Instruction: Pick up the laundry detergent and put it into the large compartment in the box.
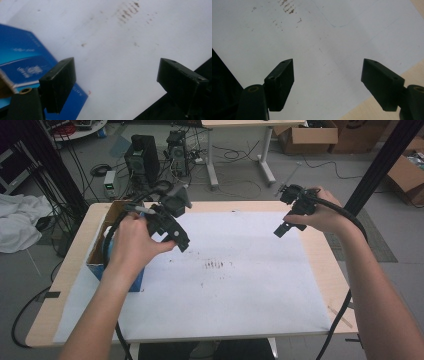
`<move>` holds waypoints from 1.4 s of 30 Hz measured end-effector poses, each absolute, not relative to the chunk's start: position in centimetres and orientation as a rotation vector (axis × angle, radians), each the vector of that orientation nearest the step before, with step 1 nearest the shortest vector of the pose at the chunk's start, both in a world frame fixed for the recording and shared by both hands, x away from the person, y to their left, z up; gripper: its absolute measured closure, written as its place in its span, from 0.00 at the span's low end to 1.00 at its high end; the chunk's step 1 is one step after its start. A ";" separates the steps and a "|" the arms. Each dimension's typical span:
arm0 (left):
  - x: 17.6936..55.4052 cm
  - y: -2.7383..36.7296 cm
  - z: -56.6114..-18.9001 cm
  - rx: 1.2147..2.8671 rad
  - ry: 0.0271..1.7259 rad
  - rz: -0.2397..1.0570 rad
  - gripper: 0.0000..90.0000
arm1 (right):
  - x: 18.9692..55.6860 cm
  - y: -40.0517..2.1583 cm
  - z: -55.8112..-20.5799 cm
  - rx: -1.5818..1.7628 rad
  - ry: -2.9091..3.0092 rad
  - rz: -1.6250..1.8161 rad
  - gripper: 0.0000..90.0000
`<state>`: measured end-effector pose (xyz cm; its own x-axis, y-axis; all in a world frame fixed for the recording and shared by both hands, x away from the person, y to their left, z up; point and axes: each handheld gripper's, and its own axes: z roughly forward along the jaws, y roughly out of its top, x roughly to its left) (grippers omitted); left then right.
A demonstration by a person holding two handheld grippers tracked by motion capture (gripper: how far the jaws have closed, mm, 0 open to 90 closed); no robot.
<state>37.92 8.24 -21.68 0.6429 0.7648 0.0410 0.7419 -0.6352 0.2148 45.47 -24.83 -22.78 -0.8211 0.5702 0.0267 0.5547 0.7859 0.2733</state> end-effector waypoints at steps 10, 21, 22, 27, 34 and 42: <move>37.1 4.9 -24.1 2.753 1.106 0.157 0.18 | 45.4 -24.9 -22.9 0.926 2.915 0.415 0.29; 36.1 1.9 -26.8 2.819 1.001 0.126 0.18 | 45.2 -25.1 -22.9 0.929 2.915 0.415 0.29; 36.2 1.8 -27.1 2.826 0.993 0.117 0.18 | 45.3 -25.1 -22.9 0.933 2.916 0.415 0.29; 36.4 1.5 -27.5 2.838 0.988 0.106 0.18 | 45.3 -25.1 -22.9 0.934 2.915 0.416 0.29; 36.4 1.5 -27.4 2.832 0.972 0.107 0.18 | 45.4 -25.2 -23.0 0.938 2.915 0.411 0.29; 36.4 1.6 -27.4 2.829 0.972 0.100 0.18 | 45.6 -24.6 -23.2 0.931 2.923 0.390 0.29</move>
